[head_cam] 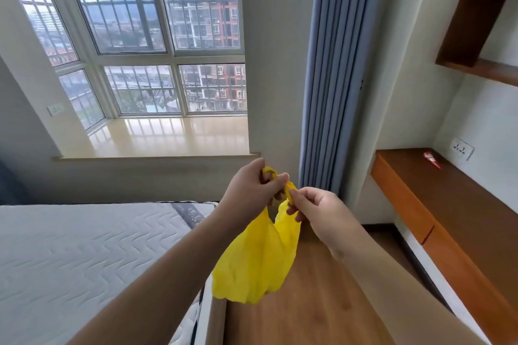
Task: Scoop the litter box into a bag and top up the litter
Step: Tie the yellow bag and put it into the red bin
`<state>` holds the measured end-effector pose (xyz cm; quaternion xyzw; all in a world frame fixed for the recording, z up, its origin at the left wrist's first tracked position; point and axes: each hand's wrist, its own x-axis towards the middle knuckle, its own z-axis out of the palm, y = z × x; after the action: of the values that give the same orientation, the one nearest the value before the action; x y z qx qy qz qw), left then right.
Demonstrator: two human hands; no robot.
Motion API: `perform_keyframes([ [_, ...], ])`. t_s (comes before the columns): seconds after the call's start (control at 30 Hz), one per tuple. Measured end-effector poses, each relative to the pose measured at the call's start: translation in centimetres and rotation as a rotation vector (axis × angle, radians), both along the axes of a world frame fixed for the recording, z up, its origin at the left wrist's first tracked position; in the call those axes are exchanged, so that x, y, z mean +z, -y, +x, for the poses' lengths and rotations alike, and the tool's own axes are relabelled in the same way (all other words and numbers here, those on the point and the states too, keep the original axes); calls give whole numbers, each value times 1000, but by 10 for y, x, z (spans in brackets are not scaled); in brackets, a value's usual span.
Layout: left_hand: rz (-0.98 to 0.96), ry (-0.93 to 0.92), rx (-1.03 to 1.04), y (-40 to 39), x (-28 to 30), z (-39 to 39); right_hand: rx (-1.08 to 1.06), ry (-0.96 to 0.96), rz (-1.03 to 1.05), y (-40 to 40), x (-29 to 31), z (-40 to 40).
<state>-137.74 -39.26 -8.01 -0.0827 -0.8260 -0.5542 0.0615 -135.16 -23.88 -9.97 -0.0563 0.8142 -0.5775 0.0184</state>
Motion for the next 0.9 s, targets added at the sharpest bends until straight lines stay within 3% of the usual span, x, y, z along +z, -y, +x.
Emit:
perform_keyframes([
  [0.33, 139, -46, 232, 14, -20, -11, 7, -103, 218, -72, -7, 1],
  [0.7, 314, -5, 496, -8, -56, -29, -305, -2, 293, -176, -50, 3],
  [0.8, 375, -13, 525, -22, -61, -34, -347, 6, 156, -186, -56, 0],
  [0.9, 486, 59, 423, -44, -61, -36, -299, 44, -247, -185, -49, -3],
])
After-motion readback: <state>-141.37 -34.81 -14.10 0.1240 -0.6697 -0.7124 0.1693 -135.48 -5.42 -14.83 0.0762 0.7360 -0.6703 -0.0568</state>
